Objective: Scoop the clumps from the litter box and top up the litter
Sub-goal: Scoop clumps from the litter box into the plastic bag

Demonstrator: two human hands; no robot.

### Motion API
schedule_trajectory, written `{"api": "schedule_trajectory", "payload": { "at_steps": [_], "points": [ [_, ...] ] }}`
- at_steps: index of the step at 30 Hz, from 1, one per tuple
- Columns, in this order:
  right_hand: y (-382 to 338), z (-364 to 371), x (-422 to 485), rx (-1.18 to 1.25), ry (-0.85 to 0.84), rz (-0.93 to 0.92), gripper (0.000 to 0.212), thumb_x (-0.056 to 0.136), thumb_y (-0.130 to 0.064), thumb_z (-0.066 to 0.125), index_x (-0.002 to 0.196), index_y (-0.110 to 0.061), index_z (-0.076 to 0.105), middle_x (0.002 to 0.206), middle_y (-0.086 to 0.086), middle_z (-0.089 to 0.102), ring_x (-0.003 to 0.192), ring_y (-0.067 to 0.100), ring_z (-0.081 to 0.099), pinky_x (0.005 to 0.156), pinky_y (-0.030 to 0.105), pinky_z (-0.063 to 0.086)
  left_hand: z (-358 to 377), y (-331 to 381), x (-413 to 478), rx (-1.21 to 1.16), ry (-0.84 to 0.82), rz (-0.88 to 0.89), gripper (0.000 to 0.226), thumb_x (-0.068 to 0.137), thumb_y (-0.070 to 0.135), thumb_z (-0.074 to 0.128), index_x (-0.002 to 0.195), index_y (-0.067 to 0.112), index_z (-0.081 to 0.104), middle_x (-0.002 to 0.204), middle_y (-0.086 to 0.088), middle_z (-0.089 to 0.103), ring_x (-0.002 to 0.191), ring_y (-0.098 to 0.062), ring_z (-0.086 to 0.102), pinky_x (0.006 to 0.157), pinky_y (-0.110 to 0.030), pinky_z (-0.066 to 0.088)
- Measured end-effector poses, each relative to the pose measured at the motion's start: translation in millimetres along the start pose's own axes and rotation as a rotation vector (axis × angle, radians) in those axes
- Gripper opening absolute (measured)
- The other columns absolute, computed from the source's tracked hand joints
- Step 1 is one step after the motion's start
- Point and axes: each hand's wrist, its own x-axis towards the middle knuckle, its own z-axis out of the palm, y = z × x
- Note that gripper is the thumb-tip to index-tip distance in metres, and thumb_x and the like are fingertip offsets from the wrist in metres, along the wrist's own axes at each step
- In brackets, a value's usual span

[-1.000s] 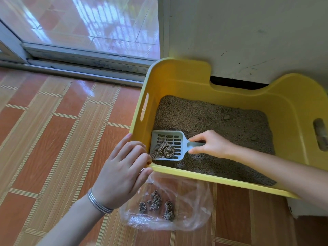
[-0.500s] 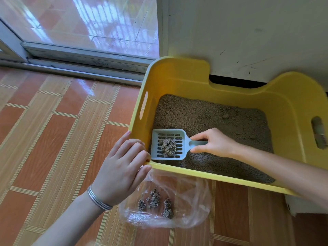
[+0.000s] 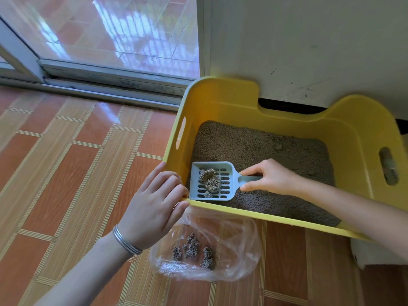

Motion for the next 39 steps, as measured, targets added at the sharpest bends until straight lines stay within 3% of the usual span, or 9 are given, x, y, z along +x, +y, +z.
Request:
{"api": "schedule_trajectory", "payload": {
  "at_steps": [4,9,16,20,23,29,32,36,39],
  "points": [
    [-2,-1,-12,0.045,0.047,-0.009,0.031,0.076,-0.027,0.074,0.106,-0.028,0.069,0.092,-0.017,0.07,0.073,-0.009,0.06,0.068,0.014,0.044,-7,1,2,-0.036,-0.036,0.015,0.047,0.1,0.035,0.025,0.088,0.013,0.065,0.09,-0.002,0.062,0.098,-0.025,0.058,0.109,-0.05,0.027],
    [-2,-5,-32,0.056,0.067,-0.019,0.026,0.076,-0.025,0.074,0.102,-0.028,0.071,0.064,-0.031,0.064,0.054,-0.013,0.053,0.05,0.003,0.034,-20,-3,1,-0.017,-0.085,0.124,0.038,0.097,0.029,0.035,0.096,0.01,0.067,0.095,-0.003,0.066,0.097,-0.023,0.06,0.107,-0.046,0.036],
    [-10,-13,-56,-0.003,0.16,-0.019,0.023,0.077,-0.03,0.072,0.1,-0.03,0.072,0.07,-0.016,0.067,0.051,-0.002,0.046,0.049,0.012,0.033,-31,4,6,0.012,-0.116,0.104,0.041,0.097,0.03,0.031,0.091,0.012,0.067,0.089,-0.002,0.066,0.086,-0.024,0.062,0.096,-0.04,0.048],
    [-19,-23,-77,-0.018,0.23,-0.041,0.027,0.076,-0.035,0.072,0.103,-0.034,0.069,0.067,-0.023,0.066,0.051,-0.004,0.049,0.05,0.01,0.033,-42,8,1,-0.015,-0.154,0.087,0.042,0.095,0.029,0.029,0.099,0.01,0.067,0.096,-0.004,0.066,0.091,-0.024,0.063,0.091,-0.037,0.052],
    [-31,-28,-96,0.039,0.247,-0.097,0.022,0.074,-0.033,0.074,0.091,-0.044,0.066,0.057,-0.023,0.063,0.044,-0.002,0.045,0.046,0.011,0.033,-52,12,-10,-0.019,-0.133,0.051,0.04,0.092,0.026,0.032,0.106,0.009,0.065,0.106,-0.006,0.065,0.099,-0.025,0.061,0.086,-0.035,0.054],
    [-61,-27,-131,0.083,0.045,-0.187,0.024,0.071,-0.036,0.075,0.094,-0.038,0.07,0.078,-0.022,0.07,0.065,-0.008,0.06,0.056,0.005,0.039,-56,13,-53,-0.067,-0.107,-0.046,0.04,0.094,0.029,0.032,0.105,0.007,0.065,0.109,-0.006,0.062,0.099,-0.025,0.06,0.08,-0.036,0.056],
    [-73,-11,-138,0.029,-0.049,-0.206,0.024,0.074,-0.032,0.075,0.095,-0.042,0.069,0.092,-0.021,0.071,0.085,-0.001,0.065,0.072,0.017,0.05,-53,10,-75,-0.034,-0.145,-0.069,0.043,0.095,0.03,0.028,0.102,0.01,0.066,0.106,-0.004,0.063,0.097,-0.022,0.06,0.084,-0.029,0.049],
    [-77,19,-139,-0.021,-0.072,-0.216,0.022,0.077,-0.037,0.072,0.098,-0.042,0.068,0.095,-0.017,0.07,0.086,0.005,0.064,0.076,0.03,0.05,-44,13,-94,-0.036,-0.184,-0.068,0.05,0.098,0.033,0.02,0.097,0.015,0.067,0.1,0.002,0.064,0.094,-0.019,0.061,0.079,-0.027,0.052],
    [-70,42,-138,-0.028,-0.076,-0.205,0.022,0.081,-0.035,0.068,0.098,-0.049,0.064,0.096,-0.03,0.066,0.09,-0.003,0.061,0.076,0.019,0.048,-32,18,-104,-0.048,-0.218,-0.046,0.06,0.1,0.035,0.011,0.092,0.018,0.068,0.095,0.004,0.066,0.092,-0.02,0.063,0.075,-0.027,0.056]
  ]
}}
